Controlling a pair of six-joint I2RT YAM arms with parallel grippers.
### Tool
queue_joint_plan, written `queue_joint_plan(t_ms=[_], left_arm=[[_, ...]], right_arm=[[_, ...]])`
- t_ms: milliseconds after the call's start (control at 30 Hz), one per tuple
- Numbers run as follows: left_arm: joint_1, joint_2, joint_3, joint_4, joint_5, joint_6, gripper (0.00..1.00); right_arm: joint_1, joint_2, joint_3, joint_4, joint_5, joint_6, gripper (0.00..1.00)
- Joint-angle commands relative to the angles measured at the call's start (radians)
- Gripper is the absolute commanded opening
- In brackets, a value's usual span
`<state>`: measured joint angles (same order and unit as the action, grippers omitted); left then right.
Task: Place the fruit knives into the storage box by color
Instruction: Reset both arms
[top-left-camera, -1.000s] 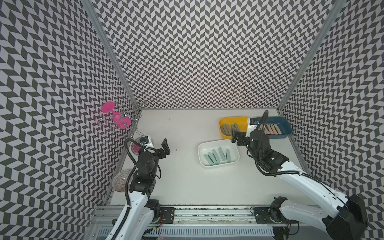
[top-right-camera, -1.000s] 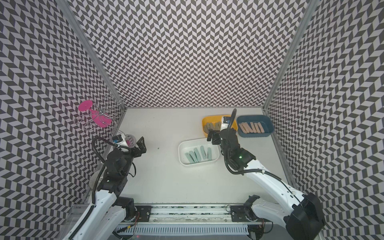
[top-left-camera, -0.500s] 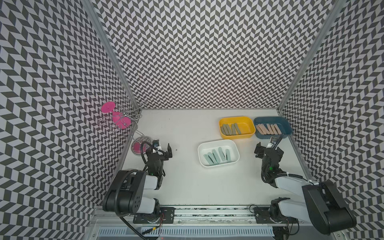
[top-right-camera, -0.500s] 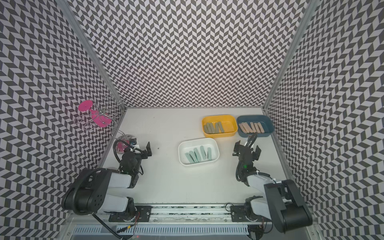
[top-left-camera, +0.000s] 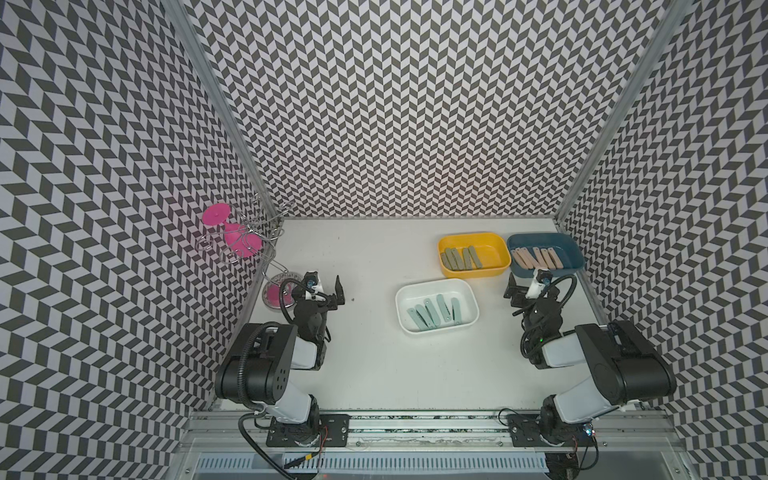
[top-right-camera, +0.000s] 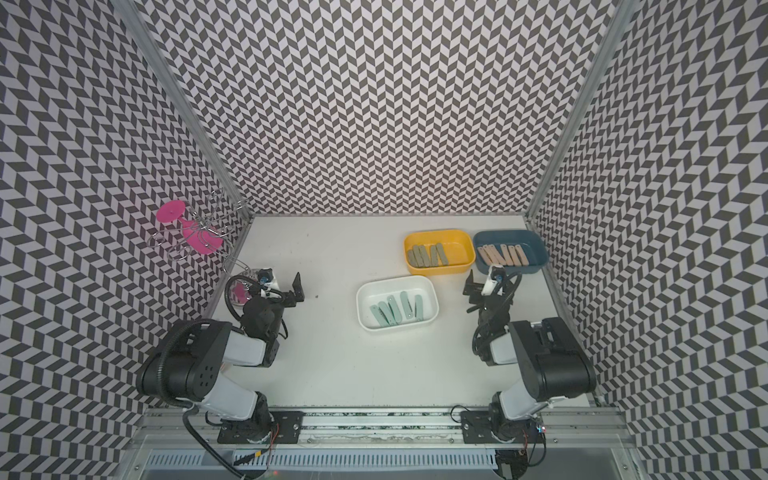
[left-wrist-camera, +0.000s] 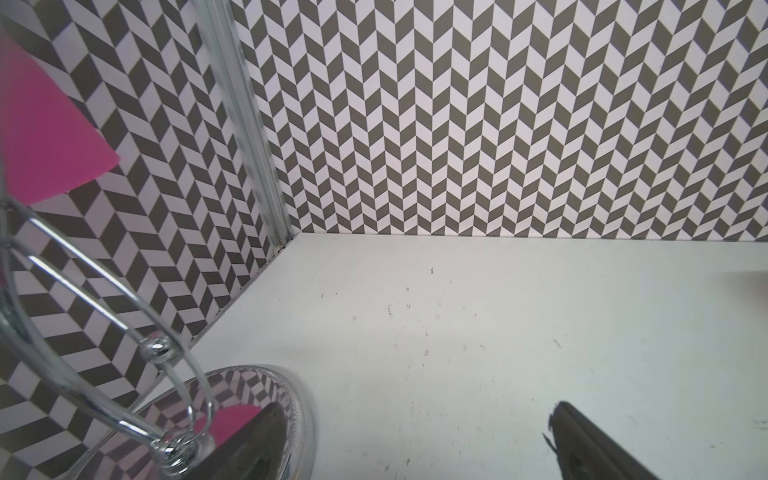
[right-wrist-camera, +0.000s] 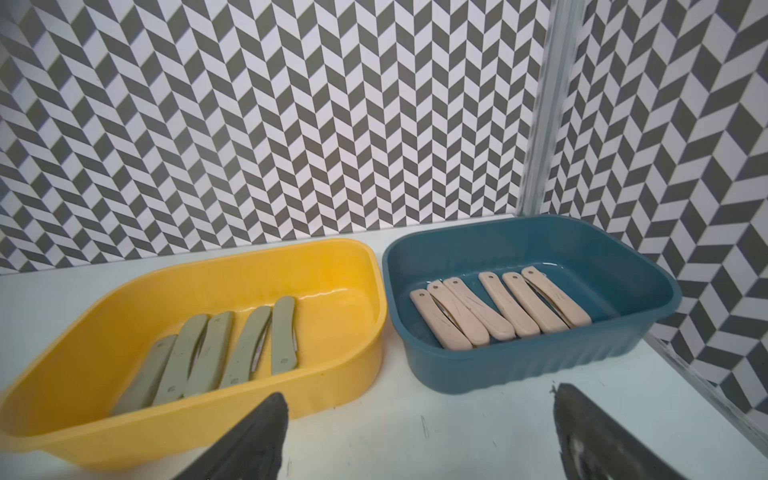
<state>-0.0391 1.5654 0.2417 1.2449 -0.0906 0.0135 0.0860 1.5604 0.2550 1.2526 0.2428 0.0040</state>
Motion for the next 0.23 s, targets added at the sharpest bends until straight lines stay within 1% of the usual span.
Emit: queue_joint_plan(t_ms=[0, 100, 200], left_arm=[[0.023, 0.014, 0.045, -0.033, 0.064, -0.001, 1.00], [0.027, 0.006, 0.034, -0.022, 0.072, -0.004, 1.00], [0.024, -0.006, 0.014, 0.004, 0.068, -0.001, 1.00]], right_arm=[[-0.012, 0.027, -0.021, 0.131, -0.040, -0.007, 0.98], [-0.012, -0.005, 0.005, 0.022, -0.040, -0.001, 0.99], [-0.012, -0.013, -0.002, 0.022, -0.040, 0.002, 1.00]])
